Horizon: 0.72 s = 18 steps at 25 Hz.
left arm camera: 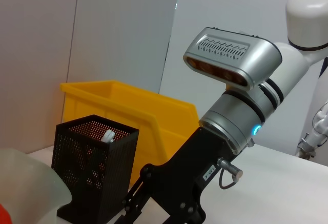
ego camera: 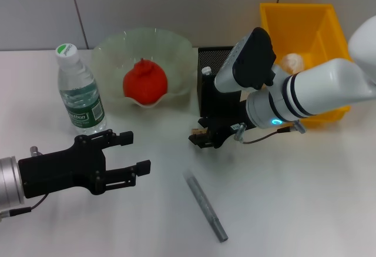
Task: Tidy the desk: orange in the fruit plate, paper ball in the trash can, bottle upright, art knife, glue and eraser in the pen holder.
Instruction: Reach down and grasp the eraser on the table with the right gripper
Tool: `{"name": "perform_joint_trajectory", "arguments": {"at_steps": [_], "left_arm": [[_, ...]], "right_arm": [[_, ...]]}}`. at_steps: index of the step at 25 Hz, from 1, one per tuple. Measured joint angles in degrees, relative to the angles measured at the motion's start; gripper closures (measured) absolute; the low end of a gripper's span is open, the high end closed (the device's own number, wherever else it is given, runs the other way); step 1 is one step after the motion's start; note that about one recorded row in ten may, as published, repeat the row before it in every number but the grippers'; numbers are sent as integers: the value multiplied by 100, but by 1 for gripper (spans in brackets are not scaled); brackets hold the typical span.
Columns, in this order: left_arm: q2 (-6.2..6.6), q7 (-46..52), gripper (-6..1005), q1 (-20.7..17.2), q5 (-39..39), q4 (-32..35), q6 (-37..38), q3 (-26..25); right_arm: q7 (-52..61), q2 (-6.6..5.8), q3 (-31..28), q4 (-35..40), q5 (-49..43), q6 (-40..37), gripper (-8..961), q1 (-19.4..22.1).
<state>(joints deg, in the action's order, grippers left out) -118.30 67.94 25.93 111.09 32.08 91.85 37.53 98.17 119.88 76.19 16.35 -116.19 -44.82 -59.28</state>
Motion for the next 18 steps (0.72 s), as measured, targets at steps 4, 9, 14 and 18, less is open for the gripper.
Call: {"name": "perform_joint_trajectory", "arguments": {"at_steps": [4,9,14,18], "left_arm": [[0,-2,203,0,0,0,1,0],[0,-9,203,0,-7,0,3,0],[8,-15,203,0,-49,0,15,0],[9,-16,203,0,-52,0,17,0]], "right_arm": [[2,0,-8,0,0,0,485,10],[11,0,-3,0,0,0,501,13],[20,0,14,0,0,0,520,13],[20,0,18,-7,0,0,535,13]]}}
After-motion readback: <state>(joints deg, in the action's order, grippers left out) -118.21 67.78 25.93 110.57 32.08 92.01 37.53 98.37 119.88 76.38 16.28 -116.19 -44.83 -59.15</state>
